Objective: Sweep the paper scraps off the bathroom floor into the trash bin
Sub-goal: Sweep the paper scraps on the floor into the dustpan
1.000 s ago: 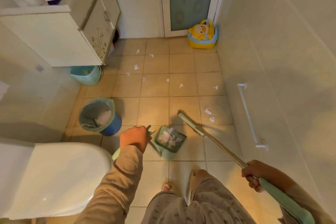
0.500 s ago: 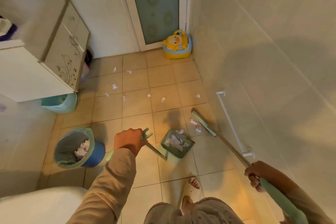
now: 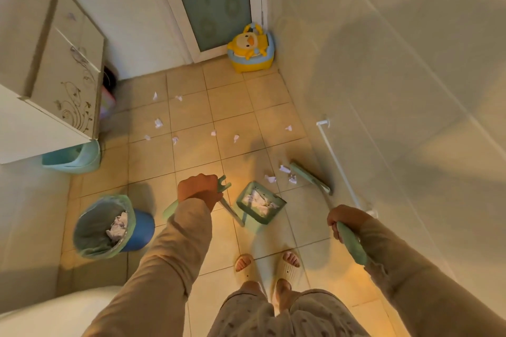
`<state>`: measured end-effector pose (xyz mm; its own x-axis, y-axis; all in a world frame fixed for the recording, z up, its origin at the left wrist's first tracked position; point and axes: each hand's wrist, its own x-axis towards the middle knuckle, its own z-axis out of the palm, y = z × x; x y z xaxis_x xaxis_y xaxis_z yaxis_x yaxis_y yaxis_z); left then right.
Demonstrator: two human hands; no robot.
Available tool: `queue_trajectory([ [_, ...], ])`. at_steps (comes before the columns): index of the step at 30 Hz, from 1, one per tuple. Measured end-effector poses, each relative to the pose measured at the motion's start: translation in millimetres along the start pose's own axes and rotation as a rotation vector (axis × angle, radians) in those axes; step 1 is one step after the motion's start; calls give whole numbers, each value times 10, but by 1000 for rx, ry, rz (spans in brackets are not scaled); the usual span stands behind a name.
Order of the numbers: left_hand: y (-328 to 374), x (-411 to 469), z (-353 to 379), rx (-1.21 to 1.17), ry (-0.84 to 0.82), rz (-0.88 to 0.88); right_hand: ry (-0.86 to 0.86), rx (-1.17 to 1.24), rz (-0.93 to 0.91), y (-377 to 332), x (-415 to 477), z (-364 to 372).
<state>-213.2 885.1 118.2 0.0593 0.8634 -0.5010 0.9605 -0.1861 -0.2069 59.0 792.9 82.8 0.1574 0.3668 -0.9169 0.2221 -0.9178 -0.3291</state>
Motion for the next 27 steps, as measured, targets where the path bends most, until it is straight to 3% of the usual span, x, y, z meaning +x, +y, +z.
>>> queue_trajectory([
  [10, 0, -12, 39, -4, -6, 50, -40, -425, 132, 93, -92, 132],
  [13, -26, 4, 35, 12, 5, 57, -101, -379, 220, 121, -220, 14],
  [18, -47, 39, 18, 26, 14, 58, -123, -247, 217, 159, -410, -235],
  [27, -72, 11, 60, 19, 27, 69, -76, -222, 193, 240, -501, -71],
])
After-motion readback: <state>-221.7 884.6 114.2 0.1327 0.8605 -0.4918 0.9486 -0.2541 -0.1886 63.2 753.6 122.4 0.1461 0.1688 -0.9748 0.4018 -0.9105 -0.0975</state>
